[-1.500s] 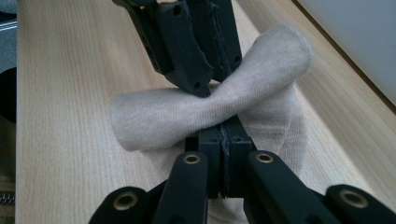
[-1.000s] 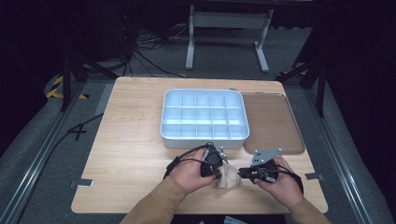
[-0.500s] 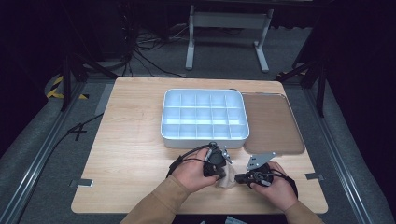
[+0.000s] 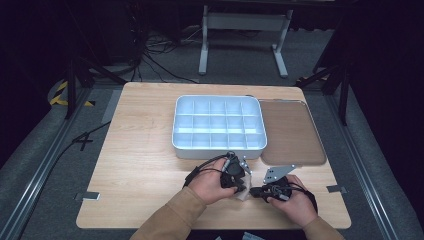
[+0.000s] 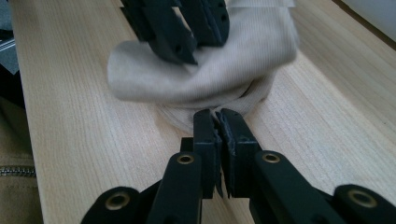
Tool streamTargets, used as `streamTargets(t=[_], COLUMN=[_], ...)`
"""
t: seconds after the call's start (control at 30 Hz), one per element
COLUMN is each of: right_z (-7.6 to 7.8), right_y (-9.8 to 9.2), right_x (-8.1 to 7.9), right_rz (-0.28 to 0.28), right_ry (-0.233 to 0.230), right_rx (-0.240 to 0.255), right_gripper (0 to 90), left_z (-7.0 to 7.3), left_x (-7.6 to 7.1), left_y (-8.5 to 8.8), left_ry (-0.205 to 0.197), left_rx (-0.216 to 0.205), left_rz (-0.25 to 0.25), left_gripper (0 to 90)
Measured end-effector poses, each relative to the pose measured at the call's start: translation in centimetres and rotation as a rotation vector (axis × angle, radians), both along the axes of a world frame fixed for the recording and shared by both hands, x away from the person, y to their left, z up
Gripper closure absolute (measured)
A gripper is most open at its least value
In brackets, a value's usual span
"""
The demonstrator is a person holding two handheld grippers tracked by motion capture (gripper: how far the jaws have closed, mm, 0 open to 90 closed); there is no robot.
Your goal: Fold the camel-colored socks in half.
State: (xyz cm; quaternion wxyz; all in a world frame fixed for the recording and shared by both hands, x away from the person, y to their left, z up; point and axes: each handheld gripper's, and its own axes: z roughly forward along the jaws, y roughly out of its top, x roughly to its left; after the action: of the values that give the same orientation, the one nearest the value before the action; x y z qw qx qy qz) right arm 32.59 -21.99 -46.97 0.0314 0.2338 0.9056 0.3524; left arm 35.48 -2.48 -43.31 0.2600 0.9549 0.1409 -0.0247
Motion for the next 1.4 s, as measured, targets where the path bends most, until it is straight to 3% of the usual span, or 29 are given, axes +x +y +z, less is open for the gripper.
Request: streamTargets(t=[0.33,0.53,0.67,0.8,1.03,1.17,1.3,1.4], right_z=[0.7,2.3,2.5,1.8,0.8,0.7,0.7,0.6], right_y=[-0.6,-0.5,0.4,0.6,0.6,0.5,0.5,0.6], right_x=[-0.4,-0.2,0.4,0.9,1.4,1.5,1.5,1.5], right_rz=[-0.015,-0.047,-0.064,-0.079,-0.091,-0.091,-0.089,-0.091], right_ry=[-0.018,-0.097,-0.126,-0.117,-0.093,-0.089,-0.090,-0.089], right_rx=[0.004,0.092,0.146,0.135,0.119,0.118,0.121,0.119], right_gripper=[83.6,84.0,83.4,82.3,81.3,80.9,80.0,78.8], left_z=[-0.4,-0.3,-0.3,-0.3,0.1,-0.1,-0.8,-0.9], left_x=[0.1,-0.1,-0.2,-0.5,-0.4,0.0,0.1,0.1], left_y=[-0.3,-0.3,-0.3,-0.1,0.6,0.9,0.8,0.7], left_ry=[0.023,0.021,0.003,0.001,-0.016,-0.053,-0.020,-0.018], left_rx=[-0.007,0.000,-0.008,-0.017,-0.062,-0.029,-0.002,0.010], left_rz=[-0.022,-0.026,-0.042,-0.025,-0.052,-0.052,-0.050,-0.052], left_gripper=[64.4,59.9,57.1,56.1,51.1,44.3,39.6,38.0])
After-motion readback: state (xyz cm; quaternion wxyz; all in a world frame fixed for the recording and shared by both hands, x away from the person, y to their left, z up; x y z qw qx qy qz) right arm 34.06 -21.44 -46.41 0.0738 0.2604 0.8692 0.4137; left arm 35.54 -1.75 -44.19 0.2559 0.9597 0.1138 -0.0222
